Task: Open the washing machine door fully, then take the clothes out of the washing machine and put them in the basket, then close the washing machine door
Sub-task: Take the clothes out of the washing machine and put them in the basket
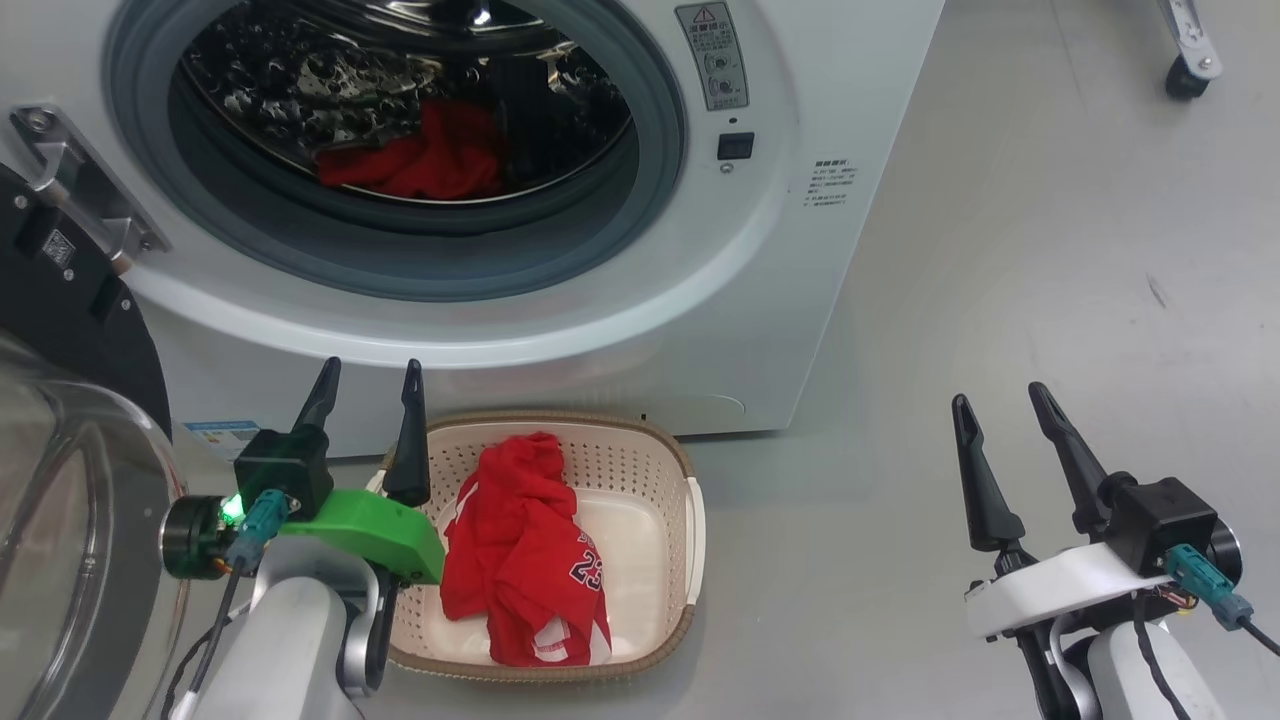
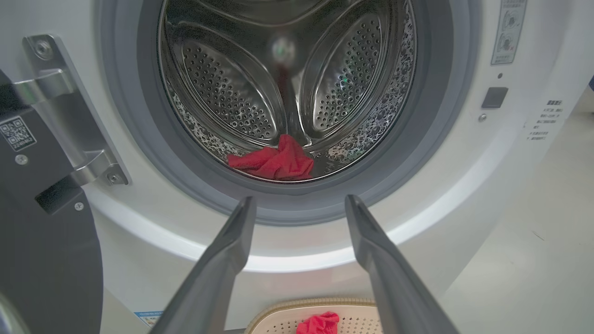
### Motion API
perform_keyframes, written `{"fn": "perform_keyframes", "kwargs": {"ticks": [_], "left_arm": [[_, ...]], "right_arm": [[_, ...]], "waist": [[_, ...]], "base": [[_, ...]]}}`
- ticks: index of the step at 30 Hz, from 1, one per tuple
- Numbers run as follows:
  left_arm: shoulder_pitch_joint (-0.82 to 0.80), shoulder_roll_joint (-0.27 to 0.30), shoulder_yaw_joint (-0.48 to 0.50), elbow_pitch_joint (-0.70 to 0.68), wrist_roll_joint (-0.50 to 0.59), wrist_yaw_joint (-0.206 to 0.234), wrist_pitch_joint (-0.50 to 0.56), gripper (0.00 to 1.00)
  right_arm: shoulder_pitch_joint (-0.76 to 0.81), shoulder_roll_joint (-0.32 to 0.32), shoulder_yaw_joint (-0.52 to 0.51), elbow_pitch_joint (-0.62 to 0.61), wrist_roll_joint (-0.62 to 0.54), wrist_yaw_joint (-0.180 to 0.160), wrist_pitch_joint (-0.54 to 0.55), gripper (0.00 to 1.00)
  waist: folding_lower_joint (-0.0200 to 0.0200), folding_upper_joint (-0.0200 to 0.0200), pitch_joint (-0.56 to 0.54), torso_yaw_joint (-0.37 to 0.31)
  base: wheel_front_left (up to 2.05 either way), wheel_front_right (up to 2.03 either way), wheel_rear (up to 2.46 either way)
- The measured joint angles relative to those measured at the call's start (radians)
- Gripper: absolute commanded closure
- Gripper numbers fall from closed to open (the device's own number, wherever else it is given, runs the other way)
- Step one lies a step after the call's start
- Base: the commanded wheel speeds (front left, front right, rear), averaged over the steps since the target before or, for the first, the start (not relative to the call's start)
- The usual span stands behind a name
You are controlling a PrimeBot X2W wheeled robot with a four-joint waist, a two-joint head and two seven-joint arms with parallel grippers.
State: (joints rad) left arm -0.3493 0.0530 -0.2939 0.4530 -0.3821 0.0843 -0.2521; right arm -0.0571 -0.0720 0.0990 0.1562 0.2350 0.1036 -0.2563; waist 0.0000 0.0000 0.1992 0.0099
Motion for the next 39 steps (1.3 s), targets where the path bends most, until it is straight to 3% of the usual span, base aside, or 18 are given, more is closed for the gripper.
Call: {"fn": "perform_keyframes", "kwargs": {"ticks": [18,39], "left_arm": [[0.244,0.037,0.031,-0.144,0.024,0.016,0.0,0.0],[0.35,0.037,0.039,-0.268,0.041,0.025,0.004,0.0]], "right_arm": [[0.097,0.009,0.003,-0.001,-0.007,-0.028,0.0,0.0],[0.138,0.01,0.004,-0.031,-0.008,-0.038,0.0,0.0]], "waist": [[0.0,0.0,-0.147,-0.002],[-0.0001,0.0,-0.172,-0.01]], "base": [[0.0,0.0,0.0],[0.0,0.0,0.0]]}}
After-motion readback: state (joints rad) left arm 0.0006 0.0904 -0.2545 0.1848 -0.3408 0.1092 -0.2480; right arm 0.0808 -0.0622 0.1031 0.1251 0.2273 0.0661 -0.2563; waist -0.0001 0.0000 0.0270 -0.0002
